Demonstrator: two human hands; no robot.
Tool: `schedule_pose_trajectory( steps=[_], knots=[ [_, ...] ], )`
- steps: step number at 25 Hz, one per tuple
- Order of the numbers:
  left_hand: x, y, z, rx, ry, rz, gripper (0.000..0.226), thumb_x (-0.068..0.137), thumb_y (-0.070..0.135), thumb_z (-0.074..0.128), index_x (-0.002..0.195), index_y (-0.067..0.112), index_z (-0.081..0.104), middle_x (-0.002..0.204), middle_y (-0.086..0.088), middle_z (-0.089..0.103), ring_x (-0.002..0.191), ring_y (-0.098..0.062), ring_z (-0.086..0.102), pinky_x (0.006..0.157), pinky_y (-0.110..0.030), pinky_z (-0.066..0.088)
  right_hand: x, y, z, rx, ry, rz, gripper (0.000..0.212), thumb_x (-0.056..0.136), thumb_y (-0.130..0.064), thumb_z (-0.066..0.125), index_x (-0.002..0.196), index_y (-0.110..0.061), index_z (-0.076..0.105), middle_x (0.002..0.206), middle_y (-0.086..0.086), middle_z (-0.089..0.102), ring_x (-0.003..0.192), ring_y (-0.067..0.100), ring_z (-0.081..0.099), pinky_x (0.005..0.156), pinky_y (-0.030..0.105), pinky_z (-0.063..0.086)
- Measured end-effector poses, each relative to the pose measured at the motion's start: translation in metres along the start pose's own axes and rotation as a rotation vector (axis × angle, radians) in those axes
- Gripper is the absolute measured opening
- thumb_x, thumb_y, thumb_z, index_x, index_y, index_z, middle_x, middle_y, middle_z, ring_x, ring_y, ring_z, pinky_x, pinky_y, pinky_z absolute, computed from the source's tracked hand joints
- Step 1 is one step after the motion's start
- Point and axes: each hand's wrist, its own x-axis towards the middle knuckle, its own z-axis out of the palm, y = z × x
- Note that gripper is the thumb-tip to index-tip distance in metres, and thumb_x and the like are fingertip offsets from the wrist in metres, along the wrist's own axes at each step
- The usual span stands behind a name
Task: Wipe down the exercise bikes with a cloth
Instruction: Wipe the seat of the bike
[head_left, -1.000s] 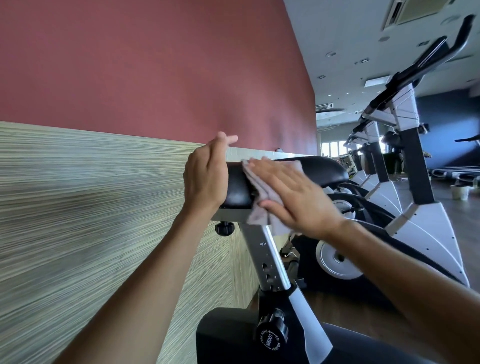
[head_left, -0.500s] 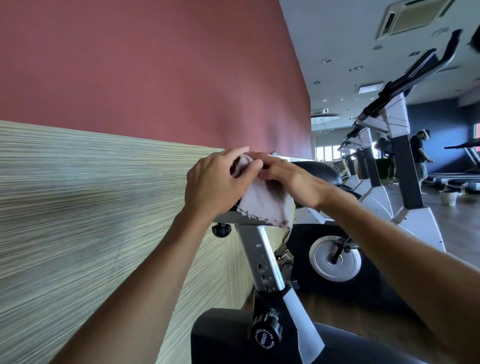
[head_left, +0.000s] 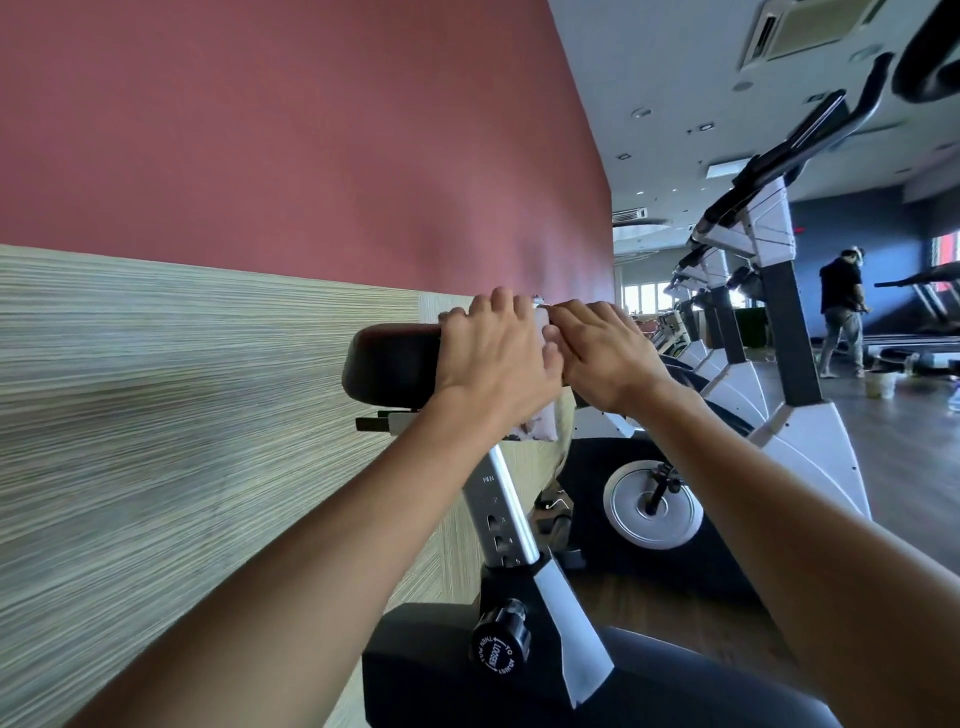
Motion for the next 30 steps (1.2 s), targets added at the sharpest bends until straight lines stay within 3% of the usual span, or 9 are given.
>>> schedule_pose_trajectory(
  steps=[4,8,13,17,19,24,28,30],
  knots=[
    [-0.001,-0.014,0.038,0.266,0.088,0.064,0.071,0.101,0.054,0.017,0.143,0.005,0.045,0.125,-0.011,0.062,0.114,-0.03,0.057,0.101,-0.042,0.044,-0.001,0.005,-0.001,0.095,0.028,-0.024,0.042,0.109,-0.034,0.034,0.146,-0.02,0.05,0.14,-0.004,0.055,0.125,0.023,0.044,0.11,0.032,0.026],
    [-0.018,-0.033,0.05,0.25,0.263,0.06,0.073,0.1,0.052,0.024,0.144,0.001,0.049,0.132,-0.017,0.062,0.123,-0.035,0.055,0.109,-0.045,0.04,-0.004,0.006,0.002,0.039,0.058,-0.024,0.047,0.109,-0.037,0.03,0.147,-0.017,0.049,0.139,0.0,0.057,0.124,0.027,0.047,0.109,0.034,0.027],
    [-0.006,-0.014,0.043,0.312,0.203,-0.017,0.07,0.098,0.054,0.035,0.138,0.0,0.055,0.12,-0.018,0.067,0.109,-0.035,0.06,0.1,-0.045,0.046,-0.004,0.003,0.008,0.011,0.09,-0.007,0.058,0.103,-0.044,0.021,0.144,-0.016,0.052,0.135,0.002,0.06,0.121,0.028,0.05,0.109,0.034,0.026],
    [-0.03,-0.048,0.059,0.045,0.494,0.128,0.062,0.098,0.046,0.043,0.136,0.0,0.06,0.129,-0.017,0.066,0.12,-0.037,0.059,0.108,-0.048,0.043,-0.007,0.001,0.006,-0.025,0.075,0.006,0.064,0.101,-0.049,0.016,0.144,-0.016,0.051,0.135,0.004,0.06,0.122,0.03,0.049,0.112,0.039,0.027],
    [-0.039,-0.061,0.062,-0.112,0.607,0.052,0.056,0.096,0.043,0.047,0.134,0.004,0.063,0.128,-0.013,0.067,0.121,-0.034,0.06,0.108,-0.047,0.044,-0.009,-0.002,0.003,-0.008,0.04,0.035,0.066,0.1,-0.051,0.014,0.146,-0.018,0.048,0.139,0.002,0.057,0.129,0.028,0.045,0.118,0.04,0.021],
    [-0.019,-0.075,0.051,-0.509,0.588,-0.219,0.045,0.089,0.042,0.047,0.117,0.017,0.072,0.106,0.0,0.074,0.099,-0.024,0.064,0.089,-0.035,0.049,-0.001,-0.03,-0.009,0.122,-0.048,0.149,0.051,0.109,-0.042,0.024,0.154,-0.025,0.039,0.158,-0.003,0.041,0.151,0.016,0.023,0.124,0.039,-0.006],
    [-0.035,-0.09,0.064,-0.592,0.695,-0.029,0.045,0.093,0.035,0.052,0.128,0.012,0.069,0.122,-0.001,0.07,0.112,-0.02,0.062,0.098,-0.032,0.048,0.013,-0.064,-0.01,0.323,-0.195,-0.004,0.043,0.111,-0.037,0.024,0.141,-0.032,0.054,0.147,-0.008,0.054,0.142,0.012,0.039,0.122,0.038,0.007],
    [-0.039,-0.106,0.073,-0.633,0.671,0.101,0.047,0.096,0.03,0.051,0.135,0.007,0.064,0.132,-0.004,0.066,0.122,-0.021,0.059,0.105,-0.035,0.047,0.012,-0.066,-0.007,0.415,-0.244,-0.004,0.046,0.109,-0.044,0.027,0.147,-0.031,0.05,0.152,-0.008,0.049,0.147,0.011,0.033,0.124,0.038,0.008]
  ],
)
